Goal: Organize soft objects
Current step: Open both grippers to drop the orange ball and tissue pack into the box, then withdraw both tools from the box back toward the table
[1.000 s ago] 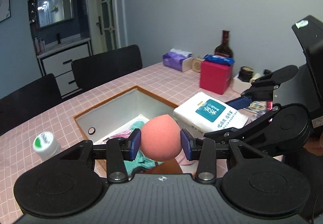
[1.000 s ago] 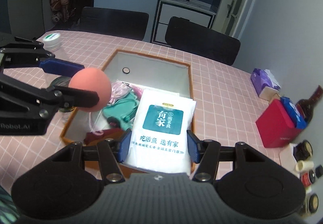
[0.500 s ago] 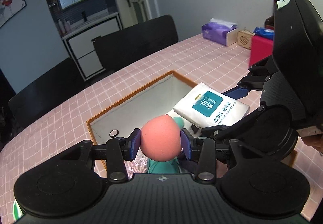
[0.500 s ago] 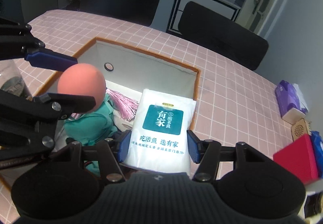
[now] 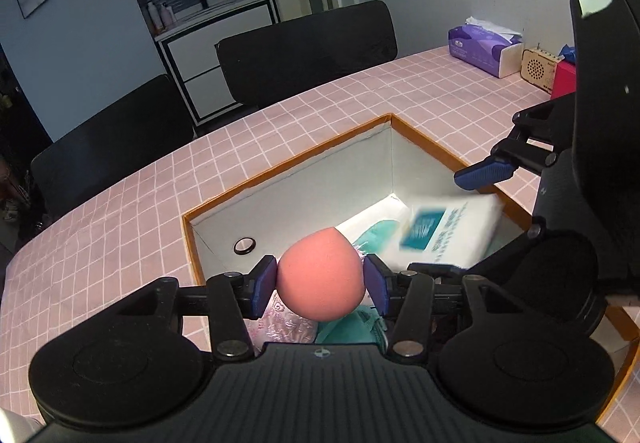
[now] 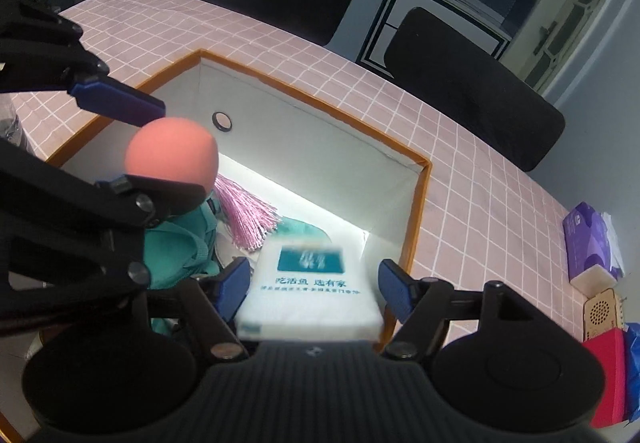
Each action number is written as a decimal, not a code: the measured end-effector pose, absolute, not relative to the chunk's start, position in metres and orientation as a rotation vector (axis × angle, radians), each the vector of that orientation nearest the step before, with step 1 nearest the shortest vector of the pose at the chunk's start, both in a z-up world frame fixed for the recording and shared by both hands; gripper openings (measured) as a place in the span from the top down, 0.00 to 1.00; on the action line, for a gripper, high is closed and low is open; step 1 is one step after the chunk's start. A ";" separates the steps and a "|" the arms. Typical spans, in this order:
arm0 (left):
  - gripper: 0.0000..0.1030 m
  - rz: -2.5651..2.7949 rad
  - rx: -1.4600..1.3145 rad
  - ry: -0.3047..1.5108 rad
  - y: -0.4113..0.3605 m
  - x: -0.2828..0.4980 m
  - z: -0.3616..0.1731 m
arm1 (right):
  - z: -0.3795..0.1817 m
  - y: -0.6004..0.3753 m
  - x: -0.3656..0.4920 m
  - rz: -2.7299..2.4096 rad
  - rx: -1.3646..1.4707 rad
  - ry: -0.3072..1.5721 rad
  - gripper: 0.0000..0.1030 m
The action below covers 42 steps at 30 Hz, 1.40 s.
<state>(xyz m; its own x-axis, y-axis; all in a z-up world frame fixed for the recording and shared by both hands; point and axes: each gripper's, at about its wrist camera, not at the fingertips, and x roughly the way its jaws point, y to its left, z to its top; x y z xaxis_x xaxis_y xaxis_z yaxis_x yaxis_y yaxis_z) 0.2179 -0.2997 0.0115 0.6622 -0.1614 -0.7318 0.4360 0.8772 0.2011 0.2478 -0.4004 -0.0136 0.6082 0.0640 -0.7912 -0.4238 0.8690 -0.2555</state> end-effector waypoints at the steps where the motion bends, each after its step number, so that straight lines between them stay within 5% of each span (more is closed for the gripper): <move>1: 0.44 -0.348 0.379 0.772 -0.300 0.217 0.012 | -0.013 -0.400 0.246 0.289 -0.454 0.874 0.28; 8: 0.31 -0.362 0.357 0.731 -0.300 0.210 0.020 | -0.002 -0.403 0.234 0.287 -0.454 0.875 0.24; 42: 0.32 -0.657 0.153 0.523 -0.145 0.036 0.056 | 0.038 -0.343 0.028 0.105 -0.156 0.856 0.20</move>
<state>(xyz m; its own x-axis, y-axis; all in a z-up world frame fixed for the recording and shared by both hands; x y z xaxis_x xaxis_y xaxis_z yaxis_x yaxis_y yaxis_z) 0.0356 -0.1452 0.0556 0.6684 -0.5422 -0.5092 0.6175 0.7861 -0.0264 0.0277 -0.3434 0.0382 0.6509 0.0299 -0.7585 -0.1549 0.9834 -0.0941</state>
